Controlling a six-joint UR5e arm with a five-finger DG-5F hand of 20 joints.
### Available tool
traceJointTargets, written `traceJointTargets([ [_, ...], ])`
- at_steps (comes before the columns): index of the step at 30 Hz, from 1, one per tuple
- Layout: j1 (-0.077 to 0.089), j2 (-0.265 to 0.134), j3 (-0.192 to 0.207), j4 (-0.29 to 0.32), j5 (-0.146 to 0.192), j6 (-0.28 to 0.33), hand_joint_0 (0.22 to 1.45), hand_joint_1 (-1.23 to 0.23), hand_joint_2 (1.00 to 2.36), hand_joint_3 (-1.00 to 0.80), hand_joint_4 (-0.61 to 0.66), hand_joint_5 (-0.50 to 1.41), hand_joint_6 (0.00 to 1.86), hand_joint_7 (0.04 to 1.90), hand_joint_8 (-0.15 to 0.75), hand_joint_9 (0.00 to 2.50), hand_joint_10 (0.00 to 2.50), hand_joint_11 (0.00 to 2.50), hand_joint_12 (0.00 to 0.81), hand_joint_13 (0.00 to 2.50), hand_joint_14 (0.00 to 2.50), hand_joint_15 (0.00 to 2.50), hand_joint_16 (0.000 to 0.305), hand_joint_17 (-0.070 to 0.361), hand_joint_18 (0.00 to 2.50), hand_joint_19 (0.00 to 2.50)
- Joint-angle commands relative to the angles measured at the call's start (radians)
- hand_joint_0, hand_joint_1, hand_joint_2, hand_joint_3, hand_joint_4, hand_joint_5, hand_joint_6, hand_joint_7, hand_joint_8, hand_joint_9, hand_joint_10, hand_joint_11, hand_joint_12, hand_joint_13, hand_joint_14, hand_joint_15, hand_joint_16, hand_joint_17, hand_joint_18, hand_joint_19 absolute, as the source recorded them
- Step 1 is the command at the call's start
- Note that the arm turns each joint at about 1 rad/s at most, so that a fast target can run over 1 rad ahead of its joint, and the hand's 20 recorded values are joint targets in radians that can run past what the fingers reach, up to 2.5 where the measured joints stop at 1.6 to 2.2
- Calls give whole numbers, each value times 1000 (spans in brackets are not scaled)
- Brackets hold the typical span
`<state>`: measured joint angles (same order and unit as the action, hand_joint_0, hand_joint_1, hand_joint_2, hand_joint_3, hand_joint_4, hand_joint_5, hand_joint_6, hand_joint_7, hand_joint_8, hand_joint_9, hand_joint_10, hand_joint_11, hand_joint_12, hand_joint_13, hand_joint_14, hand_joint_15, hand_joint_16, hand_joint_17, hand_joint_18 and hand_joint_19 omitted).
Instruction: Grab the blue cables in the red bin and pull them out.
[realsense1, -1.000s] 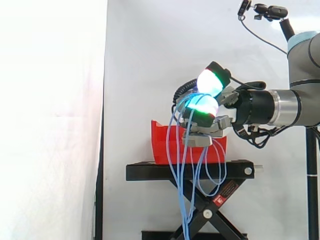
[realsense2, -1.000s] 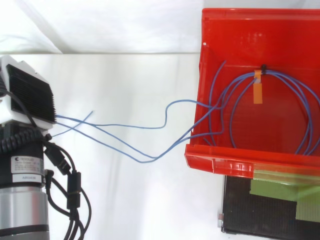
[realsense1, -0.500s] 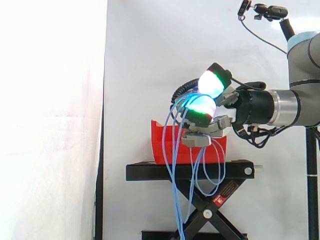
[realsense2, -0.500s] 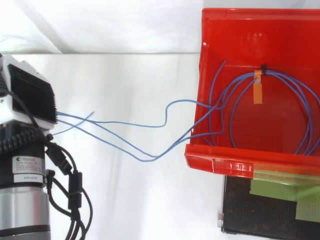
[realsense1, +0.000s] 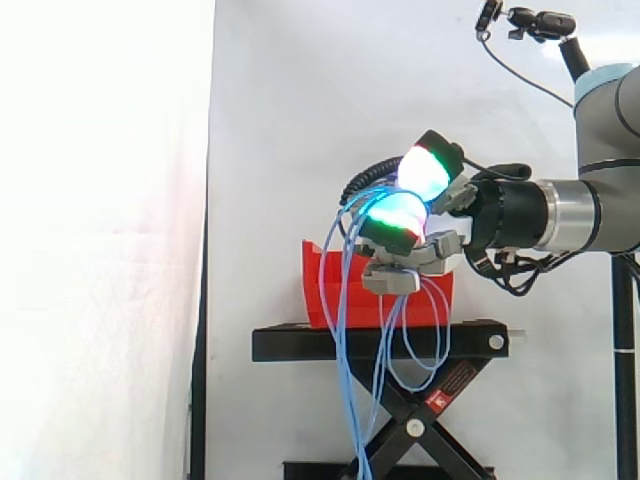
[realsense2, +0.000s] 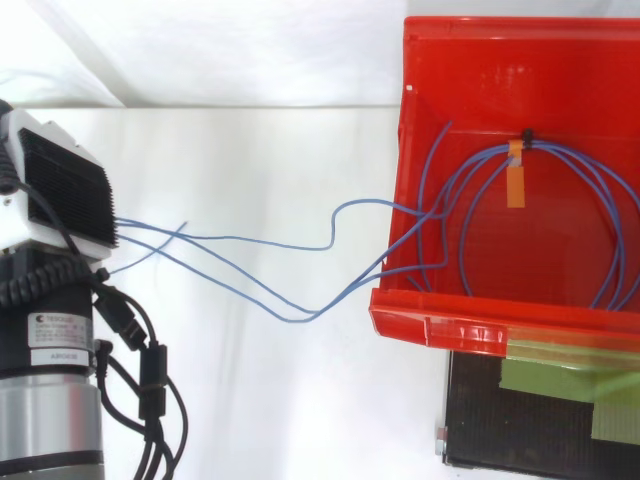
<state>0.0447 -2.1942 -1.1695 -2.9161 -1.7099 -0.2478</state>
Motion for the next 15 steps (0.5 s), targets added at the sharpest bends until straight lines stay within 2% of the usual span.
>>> traceJointTargets([
  [1,-2,1,1,2,-7,0,965,-1103,1000,-1000,289,693,810,457,245,1192,32,1028,306,1455,571,1444,40,90,985,1231],
  [9,-5,-1,1,41,-7,-1,975,-1115,1000,-1000,290,647,863,426,238,1127,32,1037,310,1424,591,1418,41,92,962,1235],
  [15,-8,1,1,40,-14,-1,975,-1126,1000,-1000,286,623,880,410,238,1095,30,1042,318,1400,622,1385,41,93,943,1237],
])
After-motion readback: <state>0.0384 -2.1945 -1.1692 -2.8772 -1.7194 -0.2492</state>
